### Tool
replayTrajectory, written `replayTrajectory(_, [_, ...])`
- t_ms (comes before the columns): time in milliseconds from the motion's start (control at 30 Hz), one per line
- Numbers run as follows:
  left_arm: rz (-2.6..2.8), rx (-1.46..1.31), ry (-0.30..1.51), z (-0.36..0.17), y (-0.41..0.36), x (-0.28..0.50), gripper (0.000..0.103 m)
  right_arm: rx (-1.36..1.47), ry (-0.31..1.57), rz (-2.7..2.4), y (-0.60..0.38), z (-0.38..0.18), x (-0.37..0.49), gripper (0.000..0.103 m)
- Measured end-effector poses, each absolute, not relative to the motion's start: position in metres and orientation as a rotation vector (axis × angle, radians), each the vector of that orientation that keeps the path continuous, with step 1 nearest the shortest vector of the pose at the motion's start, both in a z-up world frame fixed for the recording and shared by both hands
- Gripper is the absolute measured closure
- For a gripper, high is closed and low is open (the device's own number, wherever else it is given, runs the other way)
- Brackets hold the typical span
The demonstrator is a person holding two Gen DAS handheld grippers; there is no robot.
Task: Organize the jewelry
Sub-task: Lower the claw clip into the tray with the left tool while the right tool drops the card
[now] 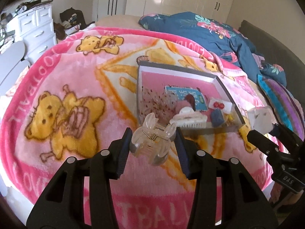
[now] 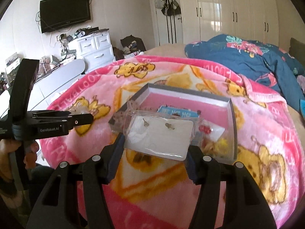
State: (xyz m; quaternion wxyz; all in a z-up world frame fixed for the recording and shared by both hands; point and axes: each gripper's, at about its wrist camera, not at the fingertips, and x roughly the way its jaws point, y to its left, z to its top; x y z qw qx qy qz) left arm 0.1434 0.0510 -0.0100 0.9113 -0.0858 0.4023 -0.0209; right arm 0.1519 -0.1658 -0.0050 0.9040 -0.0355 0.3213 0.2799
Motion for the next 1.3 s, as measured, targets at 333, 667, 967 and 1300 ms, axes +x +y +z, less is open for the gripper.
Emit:
replayTrajectory(333, [-0.055, -0.170, 0.814, -0.001, 0.043, 0.179, 0.066, -0.064, 0.658, 0.521, -0.174, -0.002, 0.188, 0.047])
replayTrajectory(667, [-0.066, -0.153, 0.827, -0.006, 0.033, 0.210, 0.066, -0.035, 0.662, 0.444, -0.194, -0.004, 0.222, 0.047])
replayTrajectory(967, [-0.071, -0.161, 0.852, -0.021, 0.031, 0.228, 0.066, -0.027, 0.690, 0.406, -0.202, -0.015, 0.240, 0.047])
replayTrajectory(1300, [-0.069, -0.141, 0.893, -0.042, 0.034, 0.248, 0.066, -0.042, 0.765, 0.426, -0.189, -0.039, 0.253, 0.047])
